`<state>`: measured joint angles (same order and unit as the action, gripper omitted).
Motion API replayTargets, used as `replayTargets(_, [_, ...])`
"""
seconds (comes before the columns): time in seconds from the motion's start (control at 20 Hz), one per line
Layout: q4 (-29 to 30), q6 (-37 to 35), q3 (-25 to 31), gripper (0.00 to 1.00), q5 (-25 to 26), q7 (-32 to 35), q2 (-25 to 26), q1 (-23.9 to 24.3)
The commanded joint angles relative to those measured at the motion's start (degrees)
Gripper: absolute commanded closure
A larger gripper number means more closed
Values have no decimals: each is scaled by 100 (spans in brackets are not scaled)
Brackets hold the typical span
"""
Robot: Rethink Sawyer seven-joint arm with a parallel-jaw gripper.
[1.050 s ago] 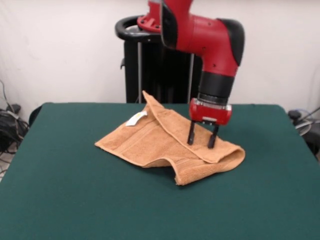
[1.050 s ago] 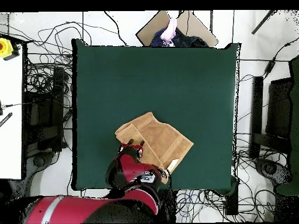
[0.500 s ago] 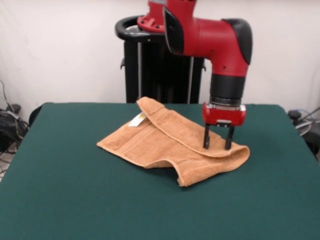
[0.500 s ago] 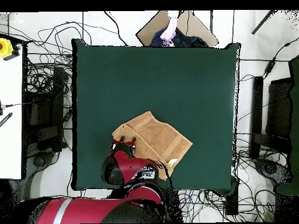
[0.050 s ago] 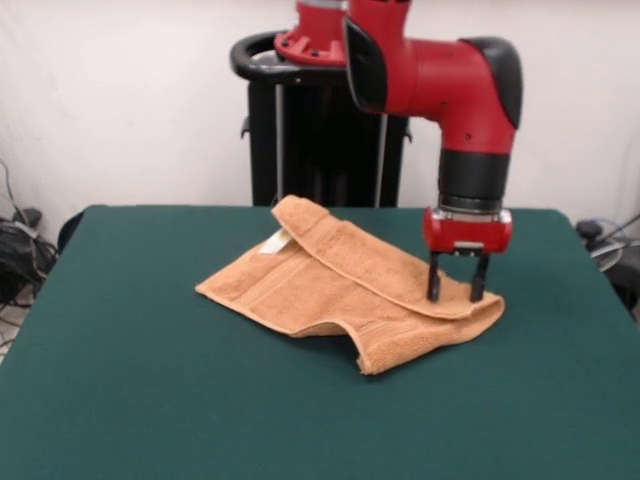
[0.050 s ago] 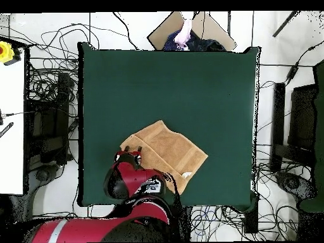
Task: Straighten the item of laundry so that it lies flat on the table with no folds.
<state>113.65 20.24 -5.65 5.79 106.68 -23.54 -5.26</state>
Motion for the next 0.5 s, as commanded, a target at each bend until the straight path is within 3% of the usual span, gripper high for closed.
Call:
replayTargets(0.05, [-845,422,-7,0,-162,569,413,-325])
replayTargets(0.3, [-979,496,-258,0,-190,500,530,-533])
replayTargets(0.35, [-1004,458,-300,100,-191,475,543,-572])
replayTargets(0.5, [-976,-375,-14,100,113,282,429,-262])
